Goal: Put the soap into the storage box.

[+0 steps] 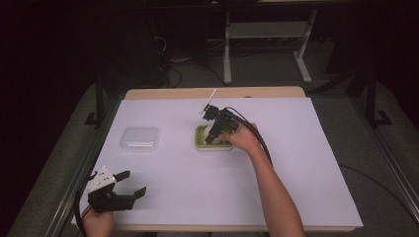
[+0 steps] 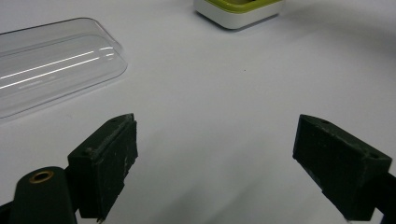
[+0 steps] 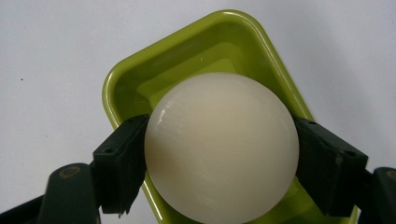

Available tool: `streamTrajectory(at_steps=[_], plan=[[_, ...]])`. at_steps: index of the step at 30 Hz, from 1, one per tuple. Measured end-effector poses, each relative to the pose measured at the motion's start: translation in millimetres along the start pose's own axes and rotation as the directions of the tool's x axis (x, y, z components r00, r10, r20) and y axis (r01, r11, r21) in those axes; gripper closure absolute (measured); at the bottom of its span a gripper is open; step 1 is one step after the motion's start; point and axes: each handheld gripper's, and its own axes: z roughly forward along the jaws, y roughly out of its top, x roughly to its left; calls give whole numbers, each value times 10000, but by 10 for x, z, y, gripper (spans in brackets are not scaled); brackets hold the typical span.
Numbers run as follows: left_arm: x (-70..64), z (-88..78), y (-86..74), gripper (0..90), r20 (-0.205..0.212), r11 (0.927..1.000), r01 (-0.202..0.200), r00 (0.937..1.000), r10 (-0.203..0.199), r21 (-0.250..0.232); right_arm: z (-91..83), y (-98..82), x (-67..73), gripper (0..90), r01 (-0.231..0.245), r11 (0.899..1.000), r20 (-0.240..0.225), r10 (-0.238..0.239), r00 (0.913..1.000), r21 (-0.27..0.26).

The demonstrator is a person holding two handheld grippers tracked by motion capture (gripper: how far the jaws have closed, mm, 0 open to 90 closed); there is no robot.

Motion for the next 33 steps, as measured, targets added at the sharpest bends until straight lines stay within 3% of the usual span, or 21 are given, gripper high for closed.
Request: streamTrajectory(at_steps=[16, 22, 33], plan=[[-4, 5, 2, 130, 29, 10000, 11, 10000, -11, 31, -4, -9, -10, 229, -2, 10000, 29, 2, 10000, 44], [-5, 7, 6, 130, 53, 9999, -107, 9999, 107, 126, -112, -28, -21, 270, -34, 9991, -24, 33, 10000, -423], [-7, 12, 7, 130, 44, 9999, -78, 10000, 78, 138, -251, -98, -19, 255, -149, 9977, -173, 138, 9998, -659]])
